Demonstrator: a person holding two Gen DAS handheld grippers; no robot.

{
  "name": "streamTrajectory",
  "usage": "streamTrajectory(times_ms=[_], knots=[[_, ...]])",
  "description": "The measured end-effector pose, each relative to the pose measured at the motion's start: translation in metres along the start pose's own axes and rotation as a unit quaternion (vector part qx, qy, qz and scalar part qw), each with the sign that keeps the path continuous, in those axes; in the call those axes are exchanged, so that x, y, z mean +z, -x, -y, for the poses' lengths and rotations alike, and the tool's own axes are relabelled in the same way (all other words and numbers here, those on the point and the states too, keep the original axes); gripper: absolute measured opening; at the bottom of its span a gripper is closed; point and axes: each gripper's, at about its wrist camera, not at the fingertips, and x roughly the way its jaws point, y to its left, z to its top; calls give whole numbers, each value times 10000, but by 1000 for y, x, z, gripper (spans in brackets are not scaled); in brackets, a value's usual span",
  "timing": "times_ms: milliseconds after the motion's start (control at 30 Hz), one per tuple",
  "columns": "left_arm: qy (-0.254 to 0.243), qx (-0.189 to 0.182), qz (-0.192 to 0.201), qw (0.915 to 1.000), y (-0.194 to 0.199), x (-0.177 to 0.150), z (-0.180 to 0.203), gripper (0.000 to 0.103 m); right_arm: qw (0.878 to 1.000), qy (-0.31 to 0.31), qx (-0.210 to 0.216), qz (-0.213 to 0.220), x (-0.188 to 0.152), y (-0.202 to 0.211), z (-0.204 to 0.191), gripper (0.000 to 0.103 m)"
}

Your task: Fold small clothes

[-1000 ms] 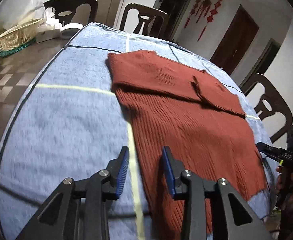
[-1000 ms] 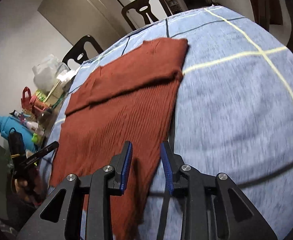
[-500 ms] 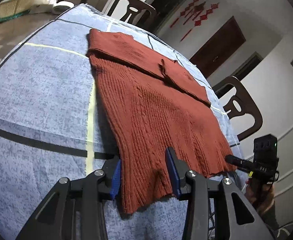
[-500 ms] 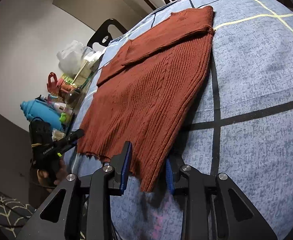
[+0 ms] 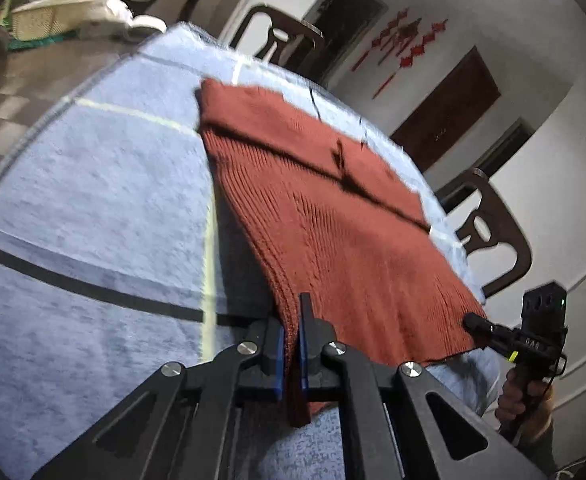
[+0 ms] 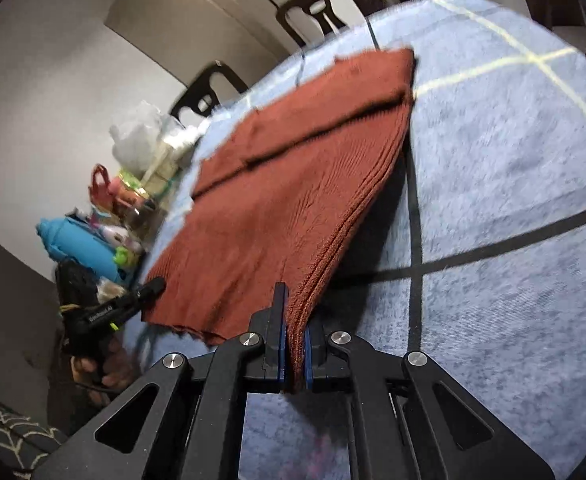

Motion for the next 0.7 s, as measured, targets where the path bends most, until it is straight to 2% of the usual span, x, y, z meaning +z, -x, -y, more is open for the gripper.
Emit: streamTrajectory(times_ms=[167, 433, 567, 700], knots=[[227, -179, 380, 9989, 25, 5, -8, 6, 9992, -31, 160, 367, 0, 22, 3, 6], [192, -271, 415, 9986, 25, 10, -8, 6, 9988, -117, 241, 404, 0, 22, 4, 6], [58, -298, 590, 9978, 29, 28, -3, 6, 9982, -12, 345, 489, 17, 22, -1, 6], [-63, -282, 768, 9966, 25, 57, 0, 6, 9967, 91, 466, 653, 51, 22, -7, 6]])
